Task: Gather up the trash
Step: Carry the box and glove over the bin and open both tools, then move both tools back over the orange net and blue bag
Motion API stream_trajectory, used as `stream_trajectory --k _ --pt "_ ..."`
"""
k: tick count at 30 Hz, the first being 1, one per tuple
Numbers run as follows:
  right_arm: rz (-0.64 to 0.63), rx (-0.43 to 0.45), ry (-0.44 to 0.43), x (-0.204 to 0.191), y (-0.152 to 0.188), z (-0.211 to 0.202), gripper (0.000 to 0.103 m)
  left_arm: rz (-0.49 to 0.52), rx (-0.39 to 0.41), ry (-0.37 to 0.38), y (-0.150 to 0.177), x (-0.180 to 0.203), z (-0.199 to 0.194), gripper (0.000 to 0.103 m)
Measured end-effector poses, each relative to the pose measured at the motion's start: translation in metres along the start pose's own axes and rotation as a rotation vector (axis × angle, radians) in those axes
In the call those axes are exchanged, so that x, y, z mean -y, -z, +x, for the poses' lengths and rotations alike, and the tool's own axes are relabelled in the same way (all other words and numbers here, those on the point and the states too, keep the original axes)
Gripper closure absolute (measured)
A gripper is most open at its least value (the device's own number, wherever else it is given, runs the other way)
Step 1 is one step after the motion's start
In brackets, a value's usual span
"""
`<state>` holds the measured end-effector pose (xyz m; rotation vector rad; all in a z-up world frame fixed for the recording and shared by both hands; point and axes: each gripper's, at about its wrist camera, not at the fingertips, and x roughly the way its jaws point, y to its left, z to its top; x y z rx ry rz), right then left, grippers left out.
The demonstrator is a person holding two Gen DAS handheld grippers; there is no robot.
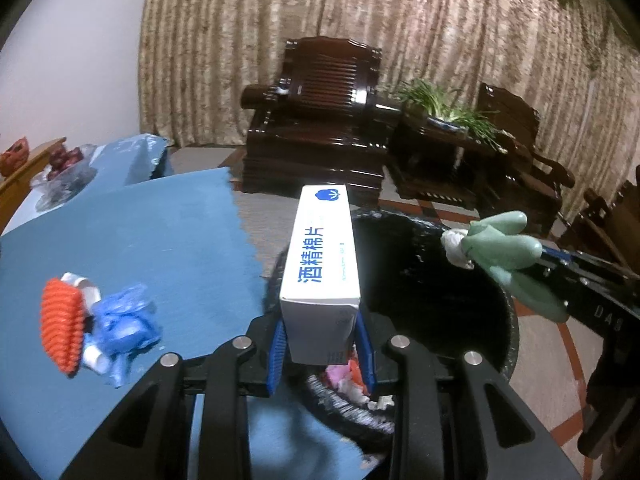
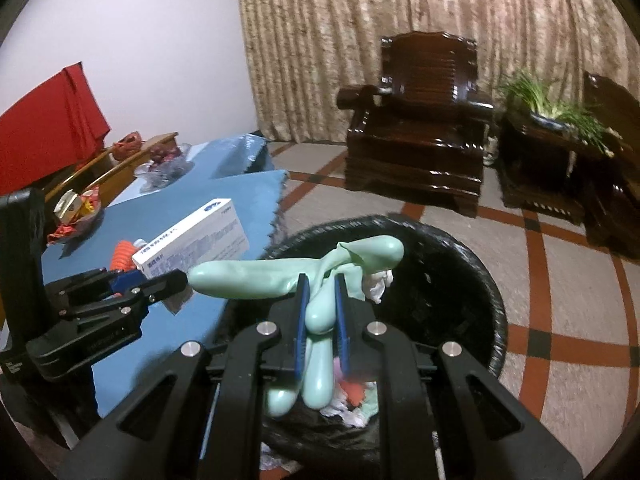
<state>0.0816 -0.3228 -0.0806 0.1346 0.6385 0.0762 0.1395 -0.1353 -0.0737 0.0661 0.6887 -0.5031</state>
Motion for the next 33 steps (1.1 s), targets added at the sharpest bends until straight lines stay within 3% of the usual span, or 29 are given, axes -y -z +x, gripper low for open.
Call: stream_trajectory --k 11,13,14,17,19,21,28,33 --pt "0.041 -0.048 0.059 0.031 0.020 0.014 0.090 0.037 -0.045 0.058 0.000 0.032 0.033 0.072" --pt "0.042 -0.055 0.081 0.032 0.024 0.016 0.084 0.031 -0.048 0.075 0.000 0.033 0.036 0.070" --pt "0.037 -0.056 0.101 0.034 0.026 0.017 0.080 0.028 -0.049 0.085 0.000 0.033 0.037 0.062" --pt "0.029 -0.042 0.138 0.034 0.029 0.015 0.048 0.010 -0.047 0.101 0.001 0.029 0.035 0.048" --pt "0.038 -0.032 0.155 0.035 0.031 0.012 0.038 0.005 -0.047 0.098 0.001 0.024 0.033 0.046" --pt "0.047 -0.012 0.178 0.037 0.032 0.009 0.013 -0.002 -0.042 0.087 0.001 0.018 0.029 0.038" --pt "0.057 0.012 0.137 0.022 0.026 0.002 0.009 -0.007 0.014 -0.022 0.003 -0.010 -0.001 0.022" --pt "0.025 0.031 0.081 -0.009 0.019 0.003 0.008 -0.036 0.041 -0.097 0.015 -0.041 -0.028 0.020"
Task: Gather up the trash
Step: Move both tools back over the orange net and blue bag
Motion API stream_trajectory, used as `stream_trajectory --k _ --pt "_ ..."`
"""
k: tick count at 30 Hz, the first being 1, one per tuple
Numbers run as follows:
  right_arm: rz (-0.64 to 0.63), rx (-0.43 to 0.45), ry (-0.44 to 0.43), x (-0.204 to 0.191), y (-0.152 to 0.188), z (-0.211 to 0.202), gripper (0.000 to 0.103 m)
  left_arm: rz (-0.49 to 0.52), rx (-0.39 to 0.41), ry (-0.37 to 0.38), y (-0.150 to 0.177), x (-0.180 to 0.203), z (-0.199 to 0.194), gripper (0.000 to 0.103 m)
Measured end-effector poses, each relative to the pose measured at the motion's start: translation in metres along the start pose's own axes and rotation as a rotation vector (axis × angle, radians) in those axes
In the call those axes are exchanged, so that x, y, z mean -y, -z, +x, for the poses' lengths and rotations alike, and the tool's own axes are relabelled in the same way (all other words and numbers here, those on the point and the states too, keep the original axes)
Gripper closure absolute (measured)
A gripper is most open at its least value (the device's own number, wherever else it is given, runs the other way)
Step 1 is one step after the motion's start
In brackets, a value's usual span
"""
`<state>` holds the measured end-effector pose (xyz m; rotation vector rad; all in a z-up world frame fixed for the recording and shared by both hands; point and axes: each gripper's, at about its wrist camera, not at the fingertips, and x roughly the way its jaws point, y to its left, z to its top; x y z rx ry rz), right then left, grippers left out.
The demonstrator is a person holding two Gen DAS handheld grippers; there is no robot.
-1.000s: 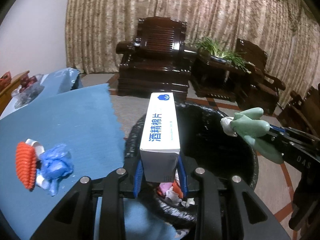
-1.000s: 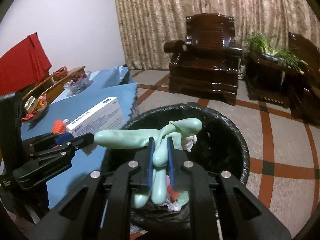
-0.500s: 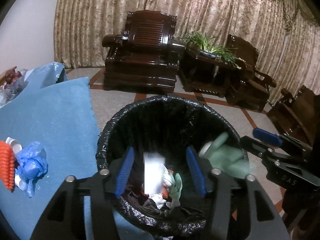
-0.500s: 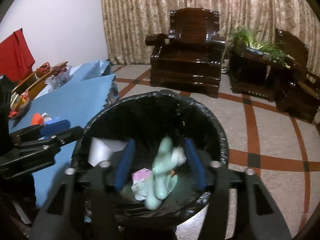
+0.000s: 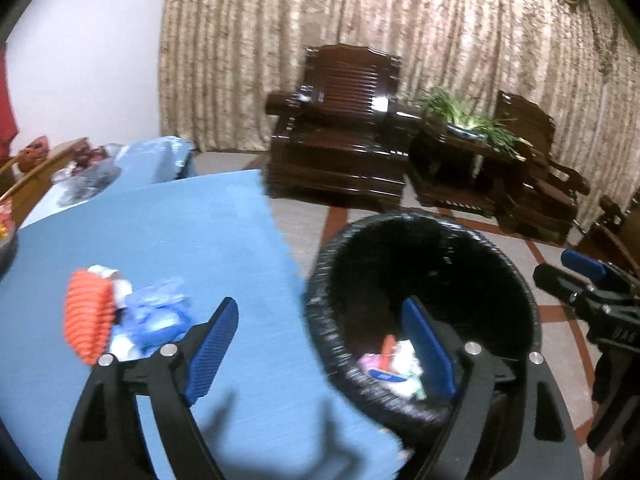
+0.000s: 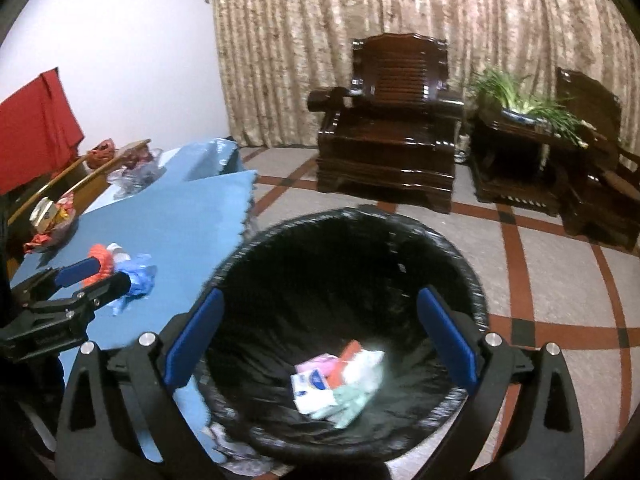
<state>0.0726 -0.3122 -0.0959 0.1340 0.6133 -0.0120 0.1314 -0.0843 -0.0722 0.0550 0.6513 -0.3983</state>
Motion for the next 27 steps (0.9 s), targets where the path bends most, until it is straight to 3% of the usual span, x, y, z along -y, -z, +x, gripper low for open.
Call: stream_trajectory --k 13,27 --pt "-0.086 -0.005 -0.134 -0.089 -0.017 0.021 0.008 -0.115 0.047 -0.201 0.024 -0.096 -0.047 0.020" --pt "-0.162 -0.017 -0.228 -0.170 -0.021 0.054 0.008 -0.185 0.056 -0.311 0.046 -0.162 -0.062 0.020"
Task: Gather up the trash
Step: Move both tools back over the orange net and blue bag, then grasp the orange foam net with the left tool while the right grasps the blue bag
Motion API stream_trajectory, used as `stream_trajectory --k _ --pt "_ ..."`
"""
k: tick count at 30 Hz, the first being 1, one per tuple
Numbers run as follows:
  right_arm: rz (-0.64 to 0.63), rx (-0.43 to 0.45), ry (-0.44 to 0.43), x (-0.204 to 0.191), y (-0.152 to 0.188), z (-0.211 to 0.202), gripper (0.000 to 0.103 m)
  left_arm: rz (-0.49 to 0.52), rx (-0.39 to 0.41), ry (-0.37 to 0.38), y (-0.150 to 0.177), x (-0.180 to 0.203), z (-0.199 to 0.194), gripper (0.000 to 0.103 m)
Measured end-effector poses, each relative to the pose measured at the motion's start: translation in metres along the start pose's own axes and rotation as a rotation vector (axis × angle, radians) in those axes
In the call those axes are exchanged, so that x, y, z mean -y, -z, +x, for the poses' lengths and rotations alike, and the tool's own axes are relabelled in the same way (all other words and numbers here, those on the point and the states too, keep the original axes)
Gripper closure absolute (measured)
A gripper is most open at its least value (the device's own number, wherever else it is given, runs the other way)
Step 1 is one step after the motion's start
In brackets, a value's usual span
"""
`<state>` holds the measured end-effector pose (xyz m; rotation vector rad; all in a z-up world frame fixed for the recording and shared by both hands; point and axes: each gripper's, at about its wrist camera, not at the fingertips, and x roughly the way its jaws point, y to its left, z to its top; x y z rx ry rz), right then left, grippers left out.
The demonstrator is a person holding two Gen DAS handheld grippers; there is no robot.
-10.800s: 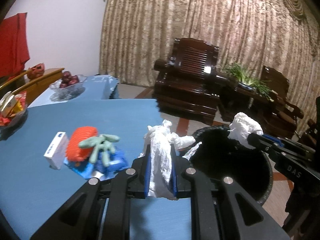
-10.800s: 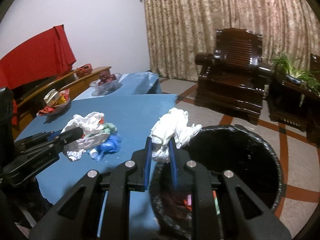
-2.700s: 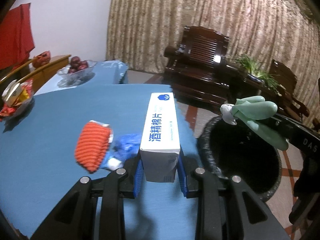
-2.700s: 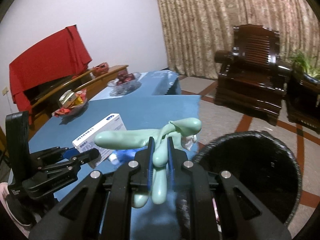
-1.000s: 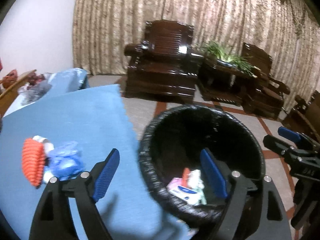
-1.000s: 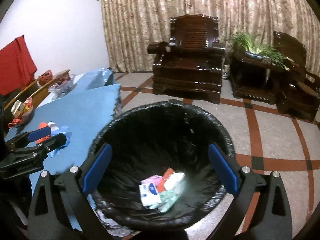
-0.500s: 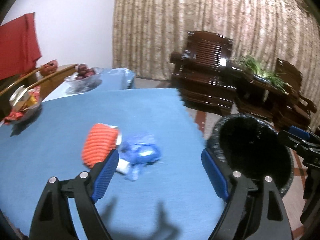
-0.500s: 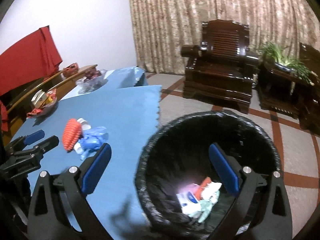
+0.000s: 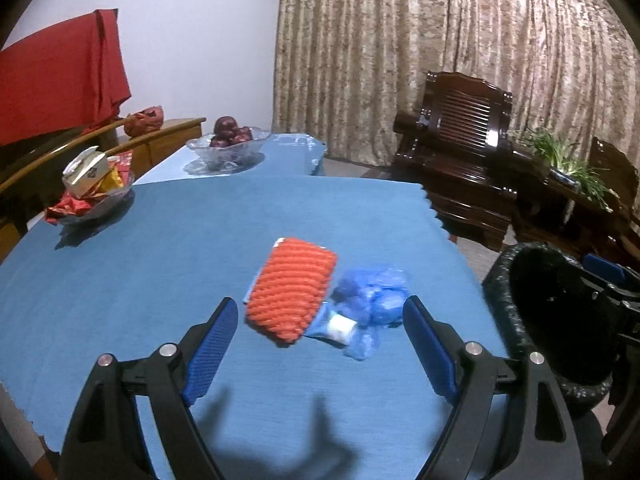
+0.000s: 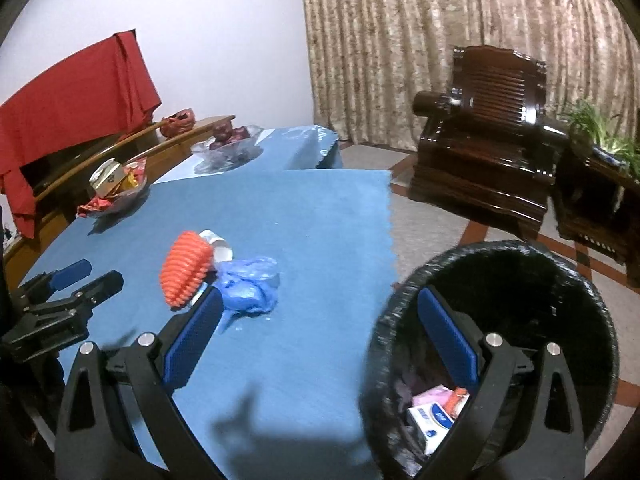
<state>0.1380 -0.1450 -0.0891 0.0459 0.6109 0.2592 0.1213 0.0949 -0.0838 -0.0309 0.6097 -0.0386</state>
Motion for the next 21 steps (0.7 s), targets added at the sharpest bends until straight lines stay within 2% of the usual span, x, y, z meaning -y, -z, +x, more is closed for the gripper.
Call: stream_trajectory --k 10,16,21 --pt "-0.022 -0.028 -0.042 -0.025 -0.009 0.047 0.008 -0.033 -0.042 -0.040 0.007 -0.029 0.035 0.021" --pt "-0.057 -0.055 -0.050 -0.038 -0.010 0.075 0.008 -0.030 -0.091 -0.042 0.015 -0.033 0.064 0.023" --pt "-0.096 -0.070 -0.060 -0.046 -0.010 0.093 0.008 -0.034 -0.137 -0.038 0.024 -0.033 0.089 0.033"
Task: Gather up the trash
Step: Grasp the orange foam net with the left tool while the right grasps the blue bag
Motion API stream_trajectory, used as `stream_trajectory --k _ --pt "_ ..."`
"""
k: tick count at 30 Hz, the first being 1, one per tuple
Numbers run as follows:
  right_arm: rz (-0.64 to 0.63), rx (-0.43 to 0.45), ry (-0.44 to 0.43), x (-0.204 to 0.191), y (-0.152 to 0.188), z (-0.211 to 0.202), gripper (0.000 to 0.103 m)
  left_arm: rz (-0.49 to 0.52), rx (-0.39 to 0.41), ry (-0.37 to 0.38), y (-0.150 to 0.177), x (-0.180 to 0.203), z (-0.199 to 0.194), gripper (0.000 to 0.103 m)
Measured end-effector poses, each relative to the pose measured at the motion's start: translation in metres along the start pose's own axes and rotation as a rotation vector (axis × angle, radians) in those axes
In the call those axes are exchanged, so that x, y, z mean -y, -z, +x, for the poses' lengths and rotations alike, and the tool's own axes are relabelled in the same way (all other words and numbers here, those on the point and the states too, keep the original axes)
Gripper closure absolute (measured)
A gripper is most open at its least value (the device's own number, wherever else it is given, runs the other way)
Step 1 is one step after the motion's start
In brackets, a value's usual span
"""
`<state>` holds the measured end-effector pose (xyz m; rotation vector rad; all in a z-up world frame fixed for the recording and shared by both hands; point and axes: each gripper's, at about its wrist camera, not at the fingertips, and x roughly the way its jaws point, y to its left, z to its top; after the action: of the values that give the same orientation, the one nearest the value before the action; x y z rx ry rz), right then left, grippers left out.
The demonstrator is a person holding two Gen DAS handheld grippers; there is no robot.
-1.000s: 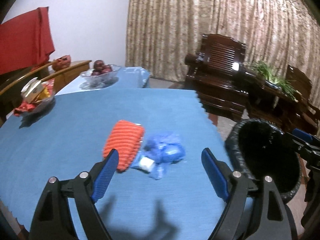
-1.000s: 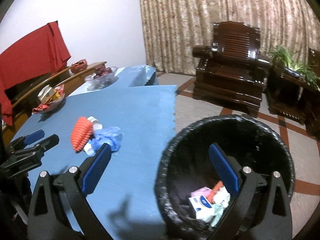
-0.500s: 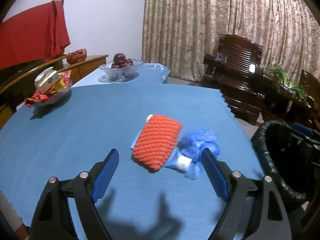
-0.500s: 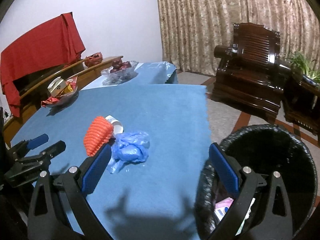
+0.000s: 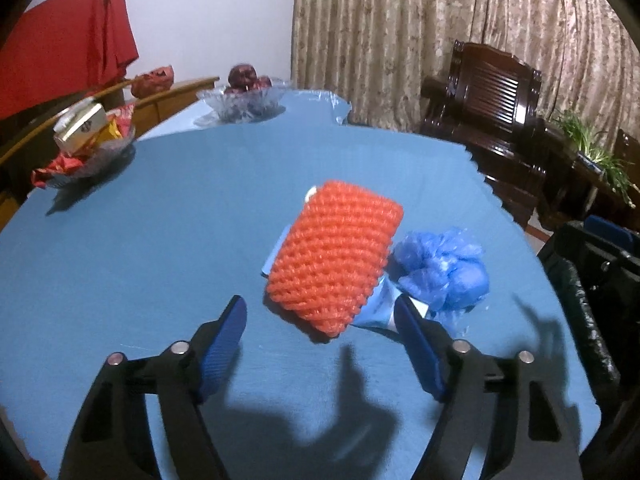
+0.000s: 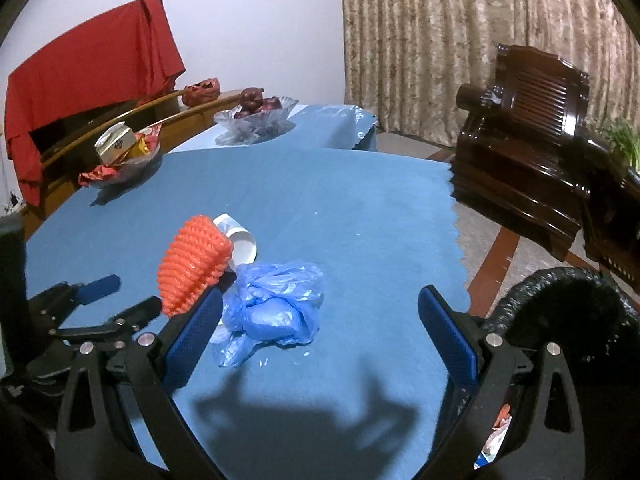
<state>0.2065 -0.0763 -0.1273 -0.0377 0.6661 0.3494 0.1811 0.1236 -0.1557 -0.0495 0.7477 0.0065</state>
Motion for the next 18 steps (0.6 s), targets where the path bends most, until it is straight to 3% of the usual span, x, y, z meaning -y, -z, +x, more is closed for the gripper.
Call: stream_trajectory --k 7,9,14,18 --pt "-0.001 -0.028 -0.016 -0.002 0.002 0.022 0.008 -0.016 -0.063 0.007 0.004 -0.001 0.029 0.057" --pt "-0.002 -0.035 -0.022 -0.003 0.002 0.028 0.008 -0.021 -0.075 0.016 0.004 -0.003 0.033 0.072" --pt "-0.011 -0.059 -0.037 -0.011 0.004 0.043 0.008 -0.040 -0.071 0.021 0.004 -0.006 0.033 0.086" --pt "-0.003 -0.088 -0.048 -0.015 0.009 0.058 0.008 -0.041 -0.058 0.016 0.001 -0.008 0.028 0.091"
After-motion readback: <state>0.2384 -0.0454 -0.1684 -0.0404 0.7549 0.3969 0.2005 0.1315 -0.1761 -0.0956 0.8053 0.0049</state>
